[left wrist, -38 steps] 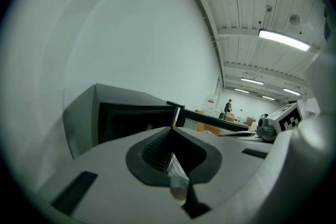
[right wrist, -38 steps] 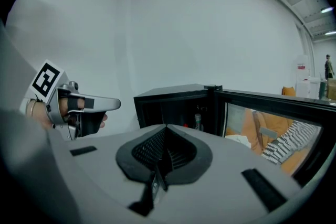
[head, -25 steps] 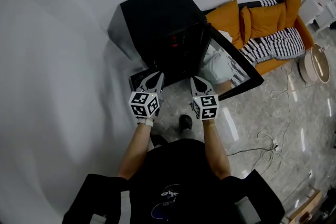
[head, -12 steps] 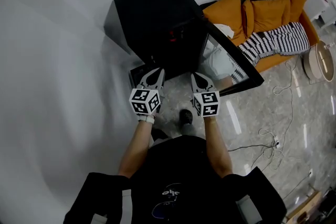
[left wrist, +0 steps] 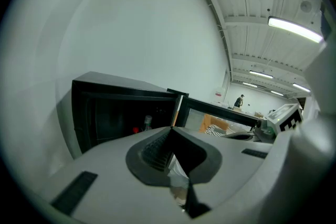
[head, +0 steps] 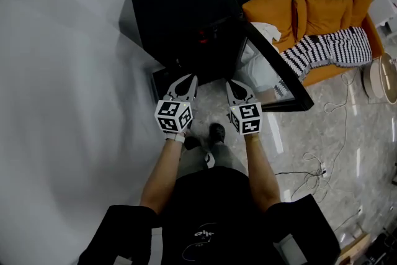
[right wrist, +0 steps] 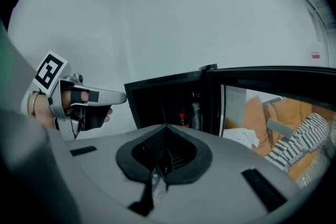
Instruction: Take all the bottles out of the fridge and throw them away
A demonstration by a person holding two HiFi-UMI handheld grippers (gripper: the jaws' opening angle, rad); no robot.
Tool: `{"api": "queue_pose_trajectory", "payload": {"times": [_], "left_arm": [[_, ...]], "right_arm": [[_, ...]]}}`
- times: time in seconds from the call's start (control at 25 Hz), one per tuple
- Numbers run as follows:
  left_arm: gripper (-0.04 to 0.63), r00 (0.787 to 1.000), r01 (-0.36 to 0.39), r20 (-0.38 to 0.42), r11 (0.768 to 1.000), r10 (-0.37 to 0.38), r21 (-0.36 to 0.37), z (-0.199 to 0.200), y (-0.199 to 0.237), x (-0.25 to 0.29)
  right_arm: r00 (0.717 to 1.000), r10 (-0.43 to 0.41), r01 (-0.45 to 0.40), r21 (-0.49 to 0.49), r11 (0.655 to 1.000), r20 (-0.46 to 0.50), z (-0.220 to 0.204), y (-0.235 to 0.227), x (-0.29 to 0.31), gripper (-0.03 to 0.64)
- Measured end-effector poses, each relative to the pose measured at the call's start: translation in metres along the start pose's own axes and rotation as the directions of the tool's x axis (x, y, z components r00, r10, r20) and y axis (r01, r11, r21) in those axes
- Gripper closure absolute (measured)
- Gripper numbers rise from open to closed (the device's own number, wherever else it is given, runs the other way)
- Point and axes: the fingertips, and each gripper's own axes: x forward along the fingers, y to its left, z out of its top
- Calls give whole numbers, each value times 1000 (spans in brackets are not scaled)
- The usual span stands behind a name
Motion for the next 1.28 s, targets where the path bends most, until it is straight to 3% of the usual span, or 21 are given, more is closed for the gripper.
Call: {"api": "queue_pose_trajectory", "payload": {"times": [0.28,0.92,1.28], "left_arm": [[588,1000,27,-13,999,-27,34,-13,23,23],[588,988,110,-121,990,-98,93,-123,60,69],[588,979,131,-166,988,-116,81,-177,65,87]], "right_arm": [[1000,-1,1,-34,999,-12,-12,-8,44,609],[998,-6,8,-30,1000,57,-83,-27,129,609],[998,-9,9,7,1000,61,-137,-30,151,609]]}}
